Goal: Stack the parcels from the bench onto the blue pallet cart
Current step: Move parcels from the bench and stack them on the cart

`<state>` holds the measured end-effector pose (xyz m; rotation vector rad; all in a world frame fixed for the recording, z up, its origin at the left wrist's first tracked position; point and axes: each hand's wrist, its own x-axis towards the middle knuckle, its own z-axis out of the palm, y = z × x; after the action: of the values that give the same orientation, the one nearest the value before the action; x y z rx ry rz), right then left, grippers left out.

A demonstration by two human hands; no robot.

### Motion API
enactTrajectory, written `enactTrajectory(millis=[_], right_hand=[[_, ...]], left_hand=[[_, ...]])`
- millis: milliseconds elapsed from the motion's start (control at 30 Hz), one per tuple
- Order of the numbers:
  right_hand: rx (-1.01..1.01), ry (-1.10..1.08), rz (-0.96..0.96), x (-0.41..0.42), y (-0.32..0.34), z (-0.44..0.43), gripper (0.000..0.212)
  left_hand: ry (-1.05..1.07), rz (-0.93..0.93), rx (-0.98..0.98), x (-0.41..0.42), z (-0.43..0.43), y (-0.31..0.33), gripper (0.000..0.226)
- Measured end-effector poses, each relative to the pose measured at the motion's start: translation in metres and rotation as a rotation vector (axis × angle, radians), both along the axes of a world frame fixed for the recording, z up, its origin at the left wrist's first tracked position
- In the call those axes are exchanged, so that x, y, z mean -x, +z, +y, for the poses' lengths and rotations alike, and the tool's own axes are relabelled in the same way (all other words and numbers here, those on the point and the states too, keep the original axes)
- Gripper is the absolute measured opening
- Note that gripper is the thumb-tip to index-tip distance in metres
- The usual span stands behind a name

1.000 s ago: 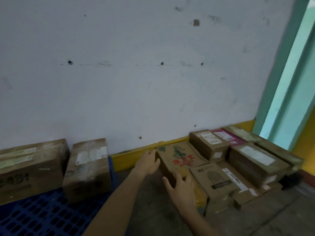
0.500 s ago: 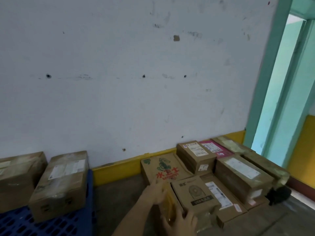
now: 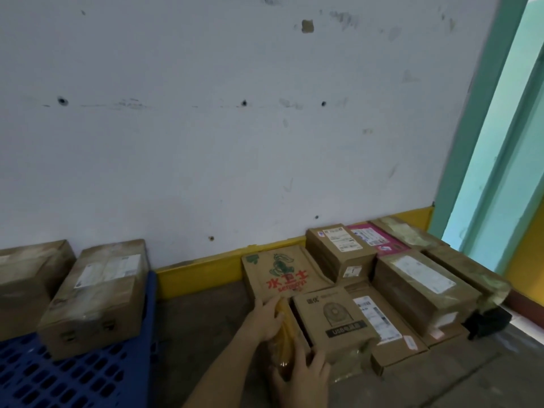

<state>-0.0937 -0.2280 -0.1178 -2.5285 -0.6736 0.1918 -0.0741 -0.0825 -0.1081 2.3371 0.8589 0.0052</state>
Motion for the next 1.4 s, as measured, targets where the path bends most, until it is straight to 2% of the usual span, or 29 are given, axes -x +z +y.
enactTrajectory(millis=[200, 433, 733, 933, 1200, 1400], right_hand=[[-0.082, 0.086, -0.005, 0.001, 0.004, 0.007, 0.077], [-0.214, 0.171, -0.203, 0.002, 0.028, 0.003, 0.069], [-0.427, 0.194, -0.34, 0.034, 0.082, 0.024, 0.062], [-0.52, 0.257, -0.367, 0.112, 0.117, 0.059, 0.06], [-0.61, 0.303, -0.342, 0.276, 0.131, 0.1, 0.063], [-0.547, 0.424, -0.235, 0.383, 0.129, 0.14, 0.063]], left_hand=[[0.056, -0.022, -0.012, 0.008, 0.004, 0.025, 0.05], [0.116, -0.068, -0.075, 0.023, 0.006, 0.059, 0.046], [0.142, -0.139, -0.223, 0.063, 0.022, 0.133, 0.048], [0.173, -0.192, -0.313, 0.151, 0.053, 0.178, 0.049], [0.16, -0.175, -0.441, 0.321, 0.095, 0.201, 0.05], [0.286, -0.133, -0.428, 0.442, 0.138, 0.193, 0.056]])
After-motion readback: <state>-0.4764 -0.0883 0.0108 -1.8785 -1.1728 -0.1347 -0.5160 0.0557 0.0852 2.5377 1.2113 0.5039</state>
